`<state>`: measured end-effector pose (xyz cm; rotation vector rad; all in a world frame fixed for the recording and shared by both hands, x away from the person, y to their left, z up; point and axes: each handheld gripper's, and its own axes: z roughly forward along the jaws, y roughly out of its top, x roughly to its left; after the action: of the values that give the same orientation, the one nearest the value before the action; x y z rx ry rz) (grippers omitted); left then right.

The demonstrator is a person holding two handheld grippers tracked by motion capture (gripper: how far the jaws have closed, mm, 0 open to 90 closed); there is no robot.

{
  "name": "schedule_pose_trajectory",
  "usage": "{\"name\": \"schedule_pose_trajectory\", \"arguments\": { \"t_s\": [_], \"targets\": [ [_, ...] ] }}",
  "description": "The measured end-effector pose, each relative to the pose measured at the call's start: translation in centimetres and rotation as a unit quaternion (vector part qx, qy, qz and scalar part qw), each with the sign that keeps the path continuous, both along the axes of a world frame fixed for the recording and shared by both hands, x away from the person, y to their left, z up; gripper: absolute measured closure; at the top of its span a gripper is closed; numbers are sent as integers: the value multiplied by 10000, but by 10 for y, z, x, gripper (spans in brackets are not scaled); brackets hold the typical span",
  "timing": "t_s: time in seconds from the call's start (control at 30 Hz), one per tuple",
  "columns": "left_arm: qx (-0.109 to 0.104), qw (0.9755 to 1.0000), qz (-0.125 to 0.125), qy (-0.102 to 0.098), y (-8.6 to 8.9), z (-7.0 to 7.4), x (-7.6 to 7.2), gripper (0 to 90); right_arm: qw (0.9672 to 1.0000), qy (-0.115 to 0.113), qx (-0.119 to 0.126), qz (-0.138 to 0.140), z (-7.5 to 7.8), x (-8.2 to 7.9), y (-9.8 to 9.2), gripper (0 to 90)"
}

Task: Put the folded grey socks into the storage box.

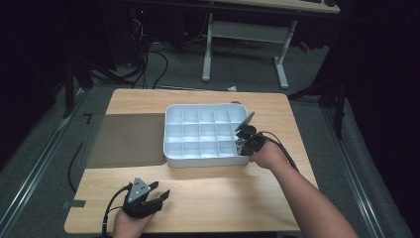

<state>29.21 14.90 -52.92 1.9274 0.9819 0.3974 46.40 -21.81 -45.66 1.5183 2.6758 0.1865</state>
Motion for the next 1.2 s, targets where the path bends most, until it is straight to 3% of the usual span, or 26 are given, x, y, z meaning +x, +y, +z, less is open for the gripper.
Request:
{"name": "schedule_pose_trajectory", "arguments": {
  "t_s": [0.2,0.37,0.47,0.67,0.83,1.2],
  "targets": [
    [12,10000,-13,8,0,0,0,459,9999,30,92,-33,9,-1,-1,860],
    [7,10000,-26,4,-1,0,-1,459,9993,-322,125,-140,28,4,-3,827],
    [3,10000,-20,7,0,0,0,458,9989,-394,63,-251,30,9,-2,848],
    [-19,10000,-2,22,1,0,0,458,9979,-466,-189,-407,19,20,3,867],
    [-11,10000,-18,22,1,0,0,458,9980,-301,-276,-489,8,25,7,887],
    [-19,10000,-31,45,1,0,0,457,9985,-116,-403,-343,-5,31,13,900]
  ]
}}
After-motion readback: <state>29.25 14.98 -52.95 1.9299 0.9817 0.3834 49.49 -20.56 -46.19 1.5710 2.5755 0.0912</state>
